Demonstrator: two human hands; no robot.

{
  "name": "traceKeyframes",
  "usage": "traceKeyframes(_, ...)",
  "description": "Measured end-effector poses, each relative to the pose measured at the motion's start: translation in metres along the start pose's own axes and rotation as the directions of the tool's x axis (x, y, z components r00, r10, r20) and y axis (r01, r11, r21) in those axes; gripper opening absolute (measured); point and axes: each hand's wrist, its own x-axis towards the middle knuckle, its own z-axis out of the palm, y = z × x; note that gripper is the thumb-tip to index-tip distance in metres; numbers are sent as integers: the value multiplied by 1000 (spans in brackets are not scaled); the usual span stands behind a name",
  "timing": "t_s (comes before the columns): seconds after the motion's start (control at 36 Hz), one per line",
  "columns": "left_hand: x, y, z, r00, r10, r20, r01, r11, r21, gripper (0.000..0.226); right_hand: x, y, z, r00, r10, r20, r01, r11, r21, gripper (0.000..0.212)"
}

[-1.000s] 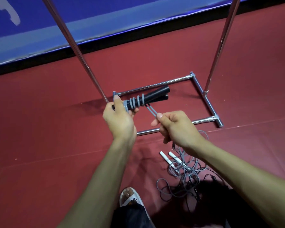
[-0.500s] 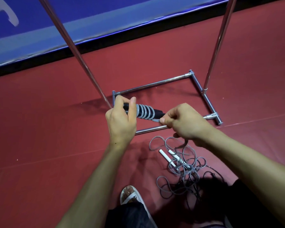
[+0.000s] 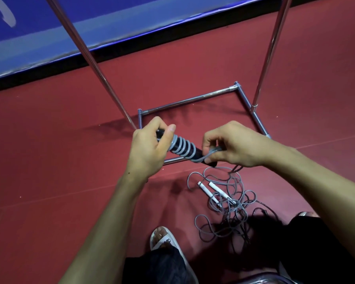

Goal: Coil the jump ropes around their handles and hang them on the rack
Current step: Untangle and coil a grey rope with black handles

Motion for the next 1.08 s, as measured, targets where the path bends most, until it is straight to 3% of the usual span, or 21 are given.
traceKeyframes(0.08, 0, 2, -2, 998, -36, 55, 38, 999, -29, 29, 0, 2, -2, 998, -61, -14, 61, 998, -6, 11)
traceKeyframes(0.28, 2, -1, -14, 984, -127, 123, 159, 941, -299, 30, -3, -5, -10, 994, -88, -64, 106, 923, 370, 19)
traceKeyframes(0.36, 0, 3, -12, 977, -153, 148, 205, 861, -465, 27, -3, -6, -9, 993, -49, -104, 95, 859, 503, 13)
traceKeyframes(0.47, -2, 14, -3, 966, -195, 169, 258, 706, -659, 31, -1, -8, -3, 989, -89, -119, 138, 846, 515, 4)
traceKeyframes(0.64, 0, 18, 1, 946, -302, 123, 273, 529, -804, 23, 3, -9, 2, 988, 3, -153, 84, 826, 557, 15)
traceKeyframes(0.83, 5, 22, -2, 931, -366, 3, 229, 577, -784, 33, 3, -7, 0, 973, 68, -220, 85, 783, 616, 16)
traceKeyframes(0.92, 5, 23, -4, 929, -370, 4, 227, 563, -795, 33, 2, -5, 0, 967, 68, -245, 127, 707, 696, 10)
traceKeyframes(0.97, 3, 29, -1, 931, -362, 40, 241, 530, -813, 28, 4, -2, 4, 968, 34, -248, 172, 631, 757, 22)
traceKeyframes(1.08, 0, 43, 12, 907, -414, 79, 258, 397, -881, 33, 7, -11, 16, 978, 28, -206, 188, 307, 933, 24)
